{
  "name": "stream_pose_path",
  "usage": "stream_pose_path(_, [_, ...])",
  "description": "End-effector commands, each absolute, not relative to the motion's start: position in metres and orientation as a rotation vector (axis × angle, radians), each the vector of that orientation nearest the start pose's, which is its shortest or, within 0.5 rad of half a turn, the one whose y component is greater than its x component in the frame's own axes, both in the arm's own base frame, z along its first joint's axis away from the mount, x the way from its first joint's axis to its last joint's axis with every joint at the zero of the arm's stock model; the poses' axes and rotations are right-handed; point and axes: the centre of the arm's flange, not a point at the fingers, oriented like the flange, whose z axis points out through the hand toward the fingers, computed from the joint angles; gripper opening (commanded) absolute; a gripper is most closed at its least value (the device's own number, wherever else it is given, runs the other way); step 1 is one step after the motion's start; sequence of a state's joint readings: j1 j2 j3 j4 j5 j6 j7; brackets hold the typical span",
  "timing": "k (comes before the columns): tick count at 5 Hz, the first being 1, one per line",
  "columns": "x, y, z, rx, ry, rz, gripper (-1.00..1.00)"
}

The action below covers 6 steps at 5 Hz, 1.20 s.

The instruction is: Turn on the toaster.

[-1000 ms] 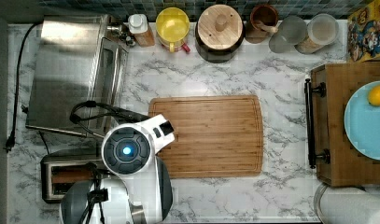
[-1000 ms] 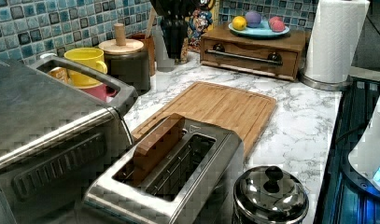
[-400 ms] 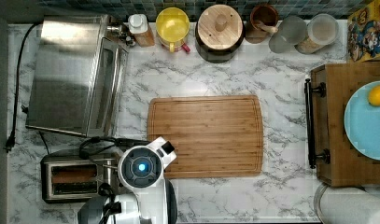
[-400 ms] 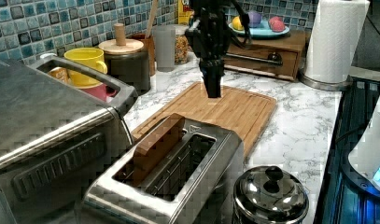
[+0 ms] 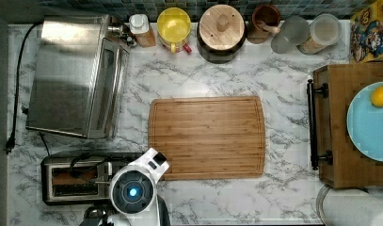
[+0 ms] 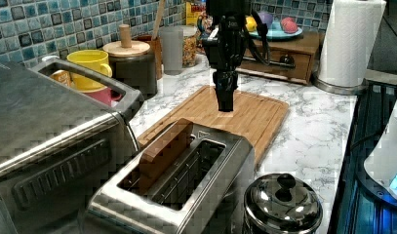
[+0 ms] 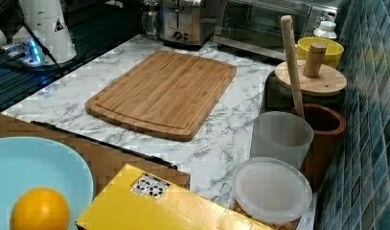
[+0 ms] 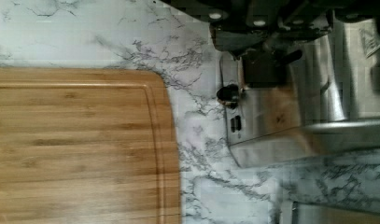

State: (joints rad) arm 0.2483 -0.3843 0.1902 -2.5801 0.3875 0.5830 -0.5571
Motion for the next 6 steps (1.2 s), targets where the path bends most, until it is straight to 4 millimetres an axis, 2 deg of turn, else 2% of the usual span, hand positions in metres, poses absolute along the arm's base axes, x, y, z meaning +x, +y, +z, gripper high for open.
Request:
stream_pose_path(1, [0.361,0.197,0.382,-2.911,-0.002,0.083,-1.00])
stream_pose_path(3, [0.368,0.202,0.371,-2.916,0.008,0.132,-1.00])
stream_pose_path(4, [0.366,0.212,0.362,-2.907,-0.054,0.199,-1.00])
stream_pose_path(6, [0.347,0.228,0.362,-2.867,-0.177,0.228,-1.00])
